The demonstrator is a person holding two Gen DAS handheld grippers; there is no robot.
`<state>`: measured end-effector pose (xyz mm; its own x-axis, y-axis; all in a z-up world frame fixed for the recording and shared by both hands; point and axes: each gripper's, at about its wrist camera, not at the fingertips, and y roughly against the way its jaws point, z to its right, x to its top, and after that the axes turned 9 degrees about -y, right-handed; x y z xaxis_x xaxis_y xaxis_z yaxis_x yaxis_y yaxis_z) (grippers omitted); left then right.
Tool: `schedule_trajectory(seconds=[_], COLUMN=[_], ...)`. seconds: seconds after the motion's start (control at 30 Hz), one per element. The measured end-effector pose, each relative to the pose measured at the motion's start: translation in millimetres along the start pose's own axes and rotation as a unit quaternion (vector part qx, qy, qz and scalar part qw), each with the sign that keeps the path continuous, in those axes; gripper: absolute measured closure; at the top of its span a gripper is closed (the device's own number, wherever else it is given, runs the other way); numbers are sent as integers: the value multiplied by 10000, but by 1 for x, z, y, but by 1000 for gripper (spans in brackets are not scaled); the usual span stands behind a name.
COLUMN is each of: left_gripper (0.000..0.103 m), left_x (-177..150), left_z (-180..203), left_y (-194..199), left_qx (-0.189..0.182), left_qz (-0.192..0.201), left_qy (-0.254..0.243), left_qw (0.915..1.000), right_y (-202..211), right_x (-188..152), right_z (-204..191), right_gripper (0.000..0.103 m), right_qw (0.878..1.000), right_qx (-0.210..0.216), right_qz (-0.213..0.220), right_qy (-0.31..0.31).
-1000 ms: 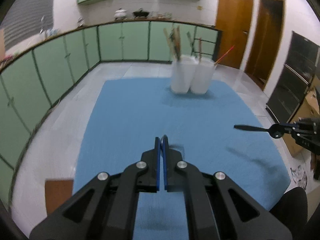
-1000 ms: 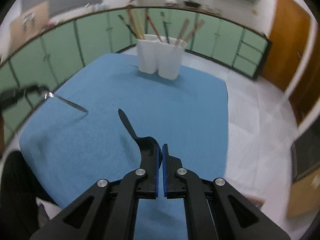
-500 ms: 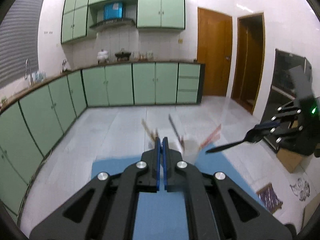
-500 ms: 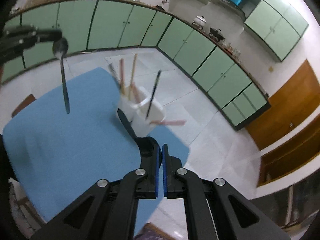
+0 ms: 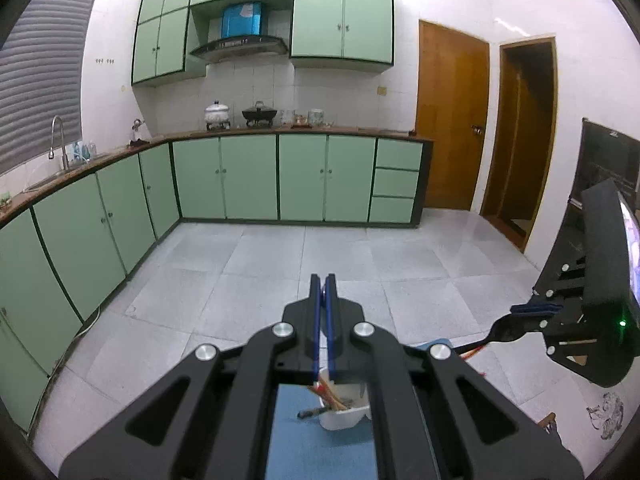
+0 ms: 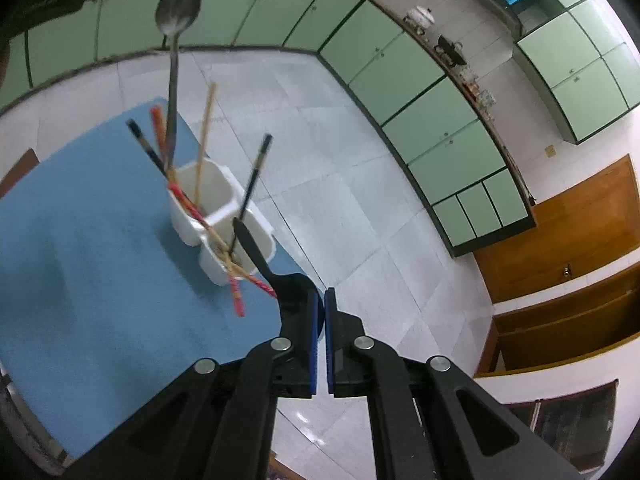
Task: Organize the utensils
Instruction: 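Carry both spoons to the white holder and drop them in, both tools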
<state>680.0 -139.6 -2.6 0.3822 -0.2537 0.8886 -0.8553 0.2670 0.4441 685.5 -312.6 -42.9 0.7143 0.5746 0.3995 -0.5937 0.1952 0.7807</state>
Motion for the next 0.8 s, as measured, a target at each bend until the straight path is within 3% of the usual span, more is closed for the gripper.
schedule_trajectory(seconds=[0.2,0.4,0.53,0.8], left_gripper=[102,102,101,100], left_x=[-14,-30,-36,-41], left_z=[12,14,2,0], left_y=[-54,-84,-91,-86], left_qx=[48,48,5,-18], left_qz=[-346,-625,-714,-751], left_qy=[-105,-121,61,19], left_qw=[9993,9980,9974,9972], right_y=[-38,-62,-66,-54], right_x=[6,10,13,7], right_z=[-4,-13,-12,-3], right_gripper=[100,100,92,92], right_qw=[9995,9993,9996,9990], right_qx=[-2,80,106,357], right_qz=[-242,-306,-258,-4], right_qy=[203,205,105,-277])
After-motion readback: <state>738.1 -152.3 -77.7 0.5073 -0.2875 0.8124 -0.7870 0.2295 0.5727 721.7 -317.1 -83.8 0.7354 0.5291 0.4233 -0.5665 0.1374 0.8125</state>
